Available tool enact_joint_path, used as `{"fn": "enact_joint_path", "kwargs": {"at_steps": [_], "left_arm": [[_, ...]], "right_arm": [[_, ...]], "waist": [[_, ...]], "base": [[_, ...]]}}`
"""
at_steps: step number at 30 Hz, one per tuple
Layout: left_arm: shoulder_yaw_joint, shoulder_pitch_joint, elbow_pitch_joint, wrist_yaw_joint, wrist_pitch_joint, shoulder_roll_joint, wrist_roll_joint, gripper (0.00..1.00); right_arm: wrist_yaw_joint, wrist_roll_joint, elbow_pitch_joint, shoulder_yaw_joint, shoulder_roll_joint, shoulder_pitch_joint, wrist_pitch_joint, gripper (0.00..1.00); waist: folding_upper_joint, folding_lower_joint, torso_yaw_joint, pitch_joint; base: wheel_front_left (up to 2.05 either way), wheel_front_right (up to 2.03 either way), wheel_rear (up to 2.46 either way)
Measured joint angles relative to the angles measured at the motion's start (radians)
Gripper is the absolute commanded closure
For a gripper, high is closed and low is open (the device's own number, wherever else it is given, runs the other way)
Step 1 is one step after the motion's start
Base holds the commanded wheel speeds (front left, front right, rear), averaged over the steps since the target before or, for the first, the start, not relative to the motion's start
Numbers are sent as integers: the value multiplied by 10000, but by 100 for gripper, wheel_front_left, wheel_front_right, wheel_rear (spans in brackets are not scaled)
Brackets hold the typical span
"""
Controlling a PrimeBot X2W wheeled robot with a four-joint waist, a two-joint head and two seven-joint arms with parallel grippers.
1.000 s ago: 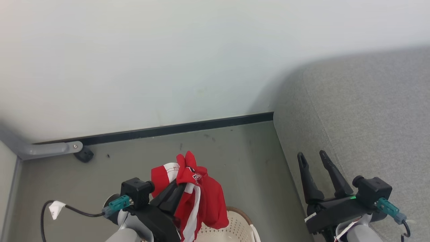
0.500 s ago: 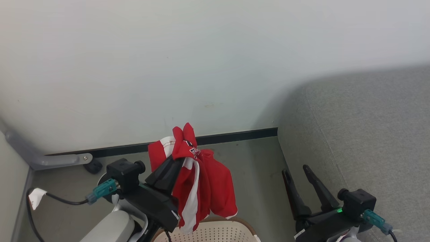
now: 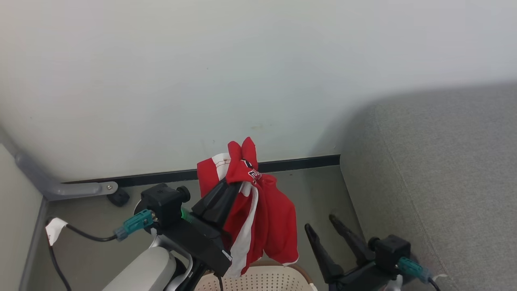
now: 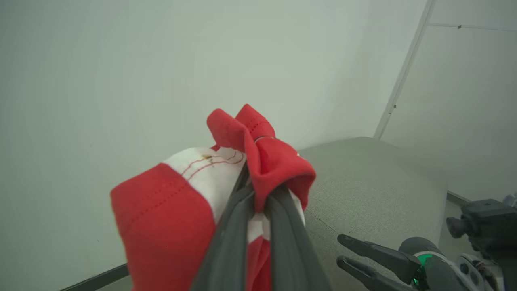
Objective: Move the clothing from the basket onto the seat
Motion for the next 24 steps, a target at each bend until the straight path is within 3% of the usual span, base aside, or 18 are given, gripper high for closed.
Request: {"fn": "enact_joint_path", "kwargs": {"at_steps": [12, 24], "left_arm": [[-255, -297, -502, 0, 364, -293, 0, 100], [-462, -335, -1057, 0, 616, -405, -247, 100]], "right_arm": [[0, 10, 1429, 1643, 230, -1310, 374, 0], [2, 211, 3168, 2522, 366, -2770, 895, 0]], "waist": [[0, 0, 550, 43], [0, 0, 1190, 205]], "base": [[0, 0, 0], [0, 0, 0]]}}
